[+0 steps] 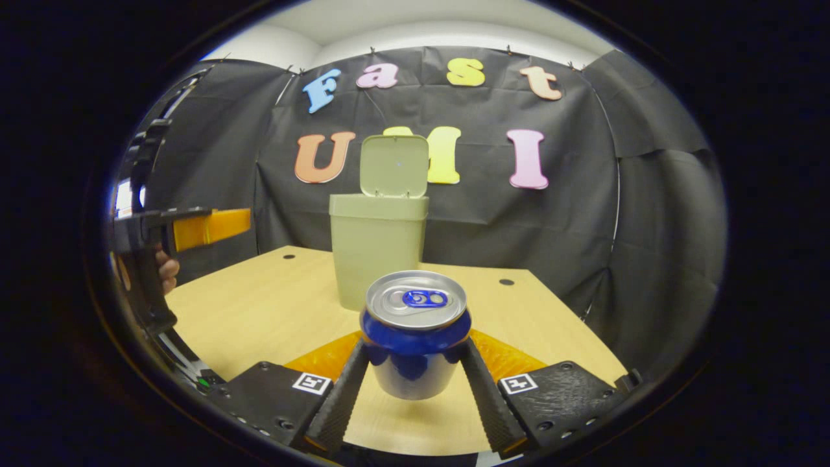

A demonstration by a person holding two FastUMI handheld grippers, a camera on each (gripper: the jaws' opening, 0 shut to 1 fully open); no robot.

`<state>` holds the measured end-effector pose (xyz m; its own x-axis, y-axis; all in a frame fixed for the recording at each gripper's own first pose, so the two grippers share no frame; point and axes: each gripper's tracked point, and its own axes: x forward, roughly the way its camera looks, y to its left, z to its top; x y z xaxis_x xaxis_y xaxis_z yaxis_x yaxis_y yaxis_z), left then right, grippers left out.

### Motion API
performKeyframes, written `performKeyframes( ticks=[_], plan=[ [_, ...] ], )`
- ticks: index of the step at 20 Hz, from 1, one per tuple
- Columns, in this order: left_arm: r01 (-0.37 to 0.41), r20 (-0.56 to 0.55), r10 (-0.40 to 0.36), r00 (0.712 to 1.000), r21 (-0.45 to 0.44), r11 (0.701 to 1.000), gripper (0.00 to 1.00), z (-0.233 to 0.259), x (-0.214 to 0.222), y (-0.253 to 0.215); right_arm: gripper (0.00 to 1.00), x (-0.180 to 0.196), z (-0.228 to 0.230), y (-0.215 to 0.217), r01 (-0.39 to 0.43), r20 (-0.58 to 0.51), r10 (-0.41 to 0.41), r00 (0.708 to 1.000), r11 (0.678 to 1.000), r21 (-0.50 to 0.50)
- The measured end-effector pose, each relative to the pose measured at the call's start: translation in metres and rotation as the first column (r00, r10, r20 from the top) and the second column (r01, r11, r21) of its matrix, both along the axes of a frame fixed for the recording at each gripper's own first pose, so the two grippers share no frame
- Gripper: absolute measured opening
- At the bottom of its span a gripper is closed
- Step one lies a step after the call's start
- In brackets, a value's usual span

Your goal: Press the lid of the desktop garbage bin to open it, pick up the crumpled paper on the desktop and throw it into the bin, then pick up the pop can on the desktop and drop it into the bin, and finally close the garbage bin lid.

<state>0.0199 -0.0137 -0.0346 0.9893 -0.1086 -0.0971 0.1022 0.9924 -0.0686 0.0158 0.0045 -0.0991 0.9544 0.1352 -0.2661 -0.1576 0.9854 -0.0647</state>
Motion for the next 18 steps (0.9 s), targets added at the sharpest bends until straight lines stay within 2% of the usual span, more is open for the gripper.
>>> performKeyframes(
  ticks=[6, 11, 14, 18],
  plan=[
    [0.011, 0.014, -0.011, 1.000, -0.005, 1.000, 1.00, 0.000, -0.006, 0.012, 0.79, 0.017, 0.057, 0.022, 0.004, 0.083, 0.002, 0.997, 0.997, -0.073],
    [0.015, 0.021, -0.015, 1.000, -0.010, 1.000, 0.99, 0.004, -0.011, 0.019, 0.79, 0.043, 0.109, 0.045, -0.015, 0.113, 0.025, 0.993, 0.996, -0.088],
    [0.015, 0.035, -0.015, 0.999, -0.018, 1.000, 0.99, 0.008, -0.013, 0.022, 0.79, 0.073, 0.145, 0.058, -0.016, 0.125, 0.027, 0.992, 0.996, -0.084],
    [0.013, 0.041, -0.011, 0.999, -0.032, 0.999, 0.99, 0.011, -0.014, 0.029, 0.80, 0.133, 0.191, 0.078, 0.000, 0.147, 0.014, 0.989, 0.995, -0.097]
  ],
)
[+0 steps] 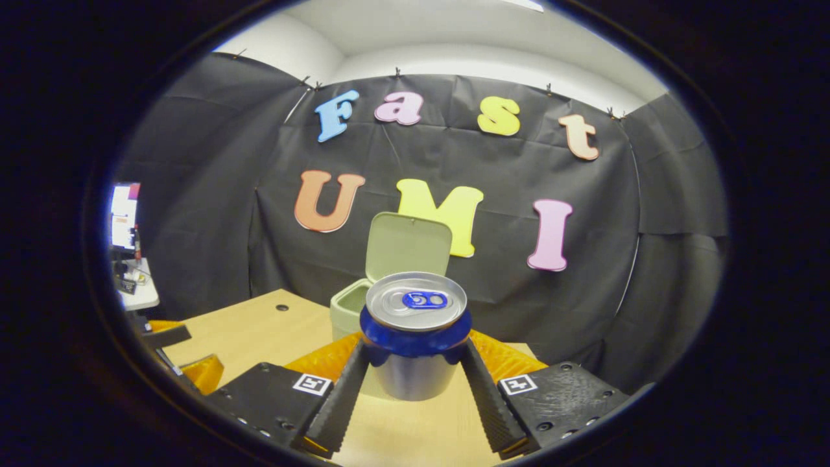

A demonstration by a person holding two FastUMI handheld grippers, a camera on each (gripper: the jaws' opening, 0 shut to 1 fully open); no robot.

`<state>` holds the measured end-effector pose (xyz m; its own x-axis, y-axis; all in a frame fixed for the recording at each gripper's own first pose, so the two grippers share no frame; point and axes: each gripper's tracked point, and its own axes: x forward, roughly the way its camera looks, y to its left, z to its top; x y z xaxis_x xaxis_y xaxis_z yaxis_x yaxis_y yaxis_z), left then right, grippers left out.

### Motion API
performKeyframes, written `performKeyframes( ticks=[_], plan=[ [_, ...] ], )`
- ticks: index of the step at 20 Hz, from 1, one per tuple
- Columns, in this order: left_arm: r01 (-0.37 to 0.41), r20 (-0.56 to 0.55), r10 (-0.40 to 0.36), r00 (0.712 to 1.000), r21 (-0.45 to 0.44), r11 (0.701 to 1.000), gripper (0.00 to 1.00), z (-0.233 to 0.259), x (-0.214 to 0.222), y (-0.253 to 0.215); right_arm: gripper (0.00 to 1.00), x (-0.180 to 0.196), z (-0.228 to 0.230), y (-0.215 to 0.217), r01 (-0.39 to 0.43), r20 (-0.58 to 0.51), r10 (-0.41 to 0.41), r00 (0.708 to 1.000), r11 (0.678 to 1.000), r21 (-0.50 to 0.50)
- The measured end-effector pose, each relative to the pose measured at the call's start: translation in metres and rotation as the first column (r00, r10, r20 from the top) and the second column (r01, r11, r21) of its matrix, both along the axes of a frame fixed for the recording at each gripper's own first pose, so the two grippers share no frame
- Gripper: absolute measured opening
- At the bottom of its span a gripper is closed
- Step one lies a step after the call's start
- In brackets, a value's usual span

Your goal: Press the lid of the desktop garbage bin to open it, pick up the crumpled paper on the desktop and throw it into the bin, then pick up the pop can on the desktop and drop it into the bin, and finally close the garbage bin lid.

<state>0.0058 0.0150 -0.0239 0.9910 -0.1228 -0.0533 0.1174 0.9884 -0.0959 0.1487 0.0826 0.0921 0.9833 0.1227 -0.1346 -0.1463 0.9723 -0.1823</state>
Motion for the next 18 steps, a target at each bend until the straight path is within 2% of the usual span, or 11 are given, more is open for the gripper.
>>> performKeyframes(
  ticks=[4, 7, 9, 12, 18],
  plan=[
    [-0.019, 0.005, 0.019, 1.000, -0.009, 1.000, 0.99, 0.002, 0.002, 0.014, 0.79, 0.076, 0.024, 0.024, 0.032, 0.036, -0.032, 0.999, 0.999, -0.007],
    [-0.027, 0.004, 0.027, 1.000, -0.025, 0.999, 0.99, 0.003, 0.001, 0.023, 0.80, 0.126, 0.012, 0.048, 0.037, 0.019, -0.037, 0.999, 0.999, -0.027],
    [-0.039, 0.011, 0.039, 0.999, -0.022, 0.999, 0.99, 0.003, 0.003, 0.032, 0.81, 0.150, -0.007, 0.067, 0.011, -0.029, -0.011, 1.000, 1.000, -0.009],
    [-0.071, 0.015, 0.071, 0.997, -0.011, 0.997, 0.99, 0.001, 0.005, 0.045, 0.81, 0.173, -0.033, 0.084, -0.006, -0.098, 0.008, 0.995, 1.000, 0.021],
    [-0.062, 0.001, 0.062, 0.998, -0.022, 0.998, 0.99, -0.002, 0.009, 0.046, 0.81, 0.197, -0.064, 0.075, 0.032, -0.193, -0.016, 0.981, 0.996, 0.078]
  ],
)
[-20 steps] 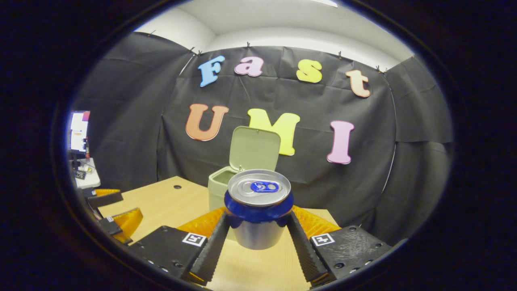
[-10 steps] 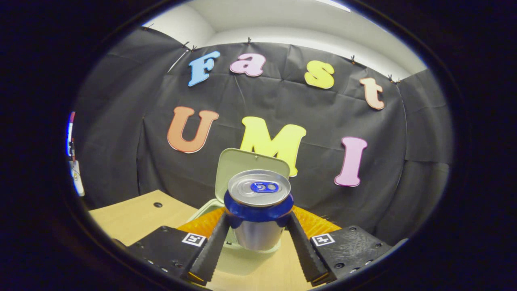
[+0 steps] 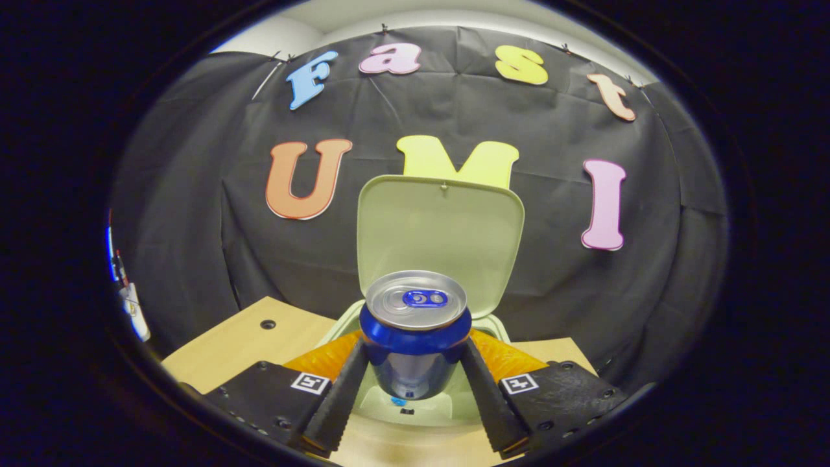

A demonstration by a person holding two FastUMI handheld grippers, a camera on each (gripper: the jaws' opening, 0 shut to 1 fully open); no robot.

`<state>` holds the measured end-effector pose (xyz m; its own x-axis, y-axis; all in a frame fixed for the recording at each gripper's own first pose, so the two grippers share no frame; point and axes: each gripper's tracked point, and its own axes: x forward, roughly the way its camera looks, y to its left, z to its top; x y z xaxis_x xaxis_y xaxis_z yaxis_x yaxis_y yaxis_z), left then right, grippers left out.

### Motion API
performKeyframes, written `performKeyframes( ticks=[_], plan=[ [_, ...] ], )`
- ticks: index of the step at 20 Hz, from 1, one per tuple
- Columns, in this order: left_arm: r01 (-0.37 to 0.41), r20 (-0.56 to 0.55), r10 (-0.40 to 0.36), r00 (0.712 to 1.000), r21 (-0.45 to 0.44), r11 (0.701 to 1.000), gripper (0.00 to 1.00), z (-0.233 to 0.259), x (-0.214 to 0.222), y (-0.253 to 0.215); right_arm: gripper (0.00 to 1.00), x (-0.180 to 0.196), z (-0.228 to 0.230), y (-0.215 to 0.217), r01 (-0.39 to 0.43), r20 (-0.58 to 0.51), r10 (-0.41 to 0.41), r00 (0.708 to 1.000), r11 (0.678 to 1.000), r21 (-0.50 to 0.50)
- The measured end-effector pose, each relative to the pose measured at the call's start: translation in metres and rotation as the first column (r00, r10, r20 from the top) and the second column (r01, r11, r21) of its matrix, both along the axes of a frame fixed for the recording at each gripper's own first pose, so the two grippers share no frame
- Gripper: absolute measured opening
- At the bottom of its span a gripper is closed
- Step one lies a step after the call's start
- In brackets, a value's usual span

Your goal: Press the lid of the desktop garbage bin to open it, pick up the crumpled paper on the desktop and throw it into the bin, then pick up the pop can on the desktop and drop it into the bin, and finally close the garbage bin lid.

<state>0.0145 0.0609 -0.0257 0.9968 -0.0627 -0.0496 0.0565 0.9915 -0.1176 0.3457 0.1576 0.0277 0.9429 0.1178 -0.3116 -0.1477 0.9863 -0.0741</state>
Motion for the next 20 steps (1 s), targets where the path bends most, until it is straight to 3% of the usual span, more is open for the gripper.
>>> performKeyframes(
  ticks=[10, 12, 13, 17, 19, 20],
  plan=[
    [0.027, 0.005, -0.027, 1.000, 0.011, 1.000, 0.99, -0.002, -0.001, -0.004, 0.82, 0.004, -0.020, -0.007, -0.018, -0.059, 0.019, 0.998, 1.000, 0.011],
    [0.026, 0.002, -0.026, 1.000, 0.013, 1.000, 0.99, -0.003, -0.001, -0.003, 0.91, -0.001, -0.016, -0.005, -0.028, -0.047, 0.028, 0.999, 1.000, -0.002],
    [0.025, 0.001, -0.025, 1.000, 0.013, 1.000, 0.99, -0.004, 0.000, -0.003, 0.98, -0.005, -0.010, -0.009, -0.025, -0.032, 0.025, 0.999, 1.000, -0.013],
    [0.013, -0.006, -0.013, 1.000, -0.001, 1.000, 0.99, -0.005, 0.001, -0.002, 0.97, -0.017, 0.027, -0.011, -0.024, 0.052, 0.026, 0.998, 0.999, -0.042],
    [0.003, -0.007, -0.003, 1.000, -0.007, 1.000, 1.00, -0.007, 0.002, 0.000, 0.92, -0.019, 0.050, -0.008, -0.032, 0.075, 0.034, 0.997, 0.999, -0.030],
    [-0.002, -0.004, 0.002, 1.000, -0.005, 1.000, 0.99, -0.007, 0.004, 0.001, 0.94, -0.019, 0.063, -0.007, -0.027, 0.082, 0.029, 0.996, 0.999, -0.029]
  ],
)
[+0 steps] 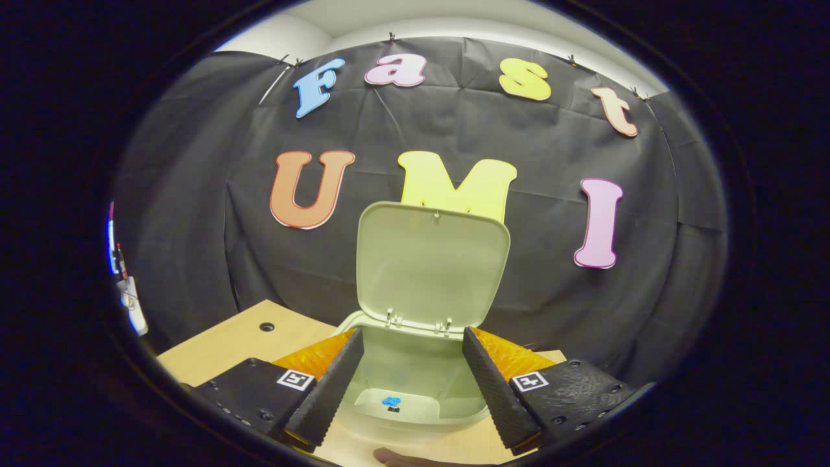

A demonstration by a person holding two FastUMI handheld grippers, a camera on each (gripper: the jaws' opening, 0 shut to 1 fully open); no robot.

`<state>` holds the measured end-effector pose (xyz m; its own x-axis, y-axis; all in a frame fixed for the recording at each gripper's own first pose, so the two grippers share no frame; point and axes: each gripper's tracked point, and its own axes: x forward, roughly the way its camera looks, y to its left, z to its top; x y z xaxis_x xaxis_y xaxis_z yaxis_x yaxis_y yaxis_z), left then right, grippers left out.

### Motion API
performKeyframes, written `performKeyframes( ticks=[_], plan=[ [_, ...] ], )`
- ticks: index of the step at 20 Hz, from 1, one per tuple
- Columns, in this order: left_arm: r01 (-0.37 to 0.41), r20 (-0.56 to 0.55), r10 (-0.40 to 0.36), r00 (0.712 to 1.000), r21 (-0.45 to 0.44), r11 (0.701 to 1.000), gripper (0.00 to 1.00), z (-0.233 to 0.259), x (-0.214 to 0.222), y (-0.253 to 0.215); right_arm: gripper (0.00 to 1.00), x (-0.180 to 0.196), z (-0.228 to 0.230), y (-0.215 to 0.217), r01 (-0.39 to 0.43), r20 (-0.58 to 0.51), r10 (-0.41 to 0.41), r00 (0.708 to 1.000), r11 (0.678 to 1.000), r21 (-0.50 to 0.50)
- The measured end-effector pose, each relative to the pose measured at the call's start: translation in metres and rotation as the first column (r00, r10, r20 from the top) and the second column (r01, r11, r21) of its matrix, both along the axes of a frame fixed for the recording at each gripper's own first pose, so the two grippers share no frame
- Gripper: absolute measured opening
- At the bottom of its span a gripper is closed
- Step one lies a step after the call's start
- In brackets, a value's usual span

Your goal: Press the lid of the desktop garbage bin to open it, pick up the crumpled paper on the desktop and throw it into the bin, then pick up the pop can on the desktop and drop it into the bin, and finally close the garbage bin lid.

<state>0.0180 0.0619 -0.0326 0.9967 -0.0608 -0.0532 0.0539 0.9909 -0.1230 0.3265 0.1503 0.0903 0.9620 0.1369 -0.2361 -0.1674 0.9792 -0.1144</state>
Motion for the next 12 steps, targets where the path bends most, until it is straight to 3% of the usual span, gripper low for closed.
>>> performKeyframes(
  ticks=[2, 5, 11, 12],
  plan=[
    [-0.016, -0.004, 0.016, 1.000, 0.011, 1.000, 0.99, -0.002, 0.005, 0.006, 0.92, 0.002, 0.027, 0.001, 0.001, 0.033, -0.001, 0.999, 1.000, -0.005],
    [-0.036, -0.004, 0.036, 0.999, 0.000, 0.999, 0.99, -0.005, 0.010, 0.010, 0.97, 0.018, 0.057, -0.001, 0.014, 0.072, -0.015, 0.997, 1.000, 0.003],
    [-0.039, -0.007, 0.039, 0.999, 0.038, 0.999, 1.00, -0.010, 0.015, 0.010, 0.94, 0.074, 0.103, -0.005, 0.042, 0.103, -0.049, 0.994, 0.996, 0.075],
    [-0.046, -0.005, 0.046, 0.999, 0.041, 0.998, 1.00, -0.012, 0.016, 0.013, 0.97, 0.086, 0.108, -0.004, 0.043, 0.109, -0.052, 0.993, 0.996, 0.083]
  ],
)
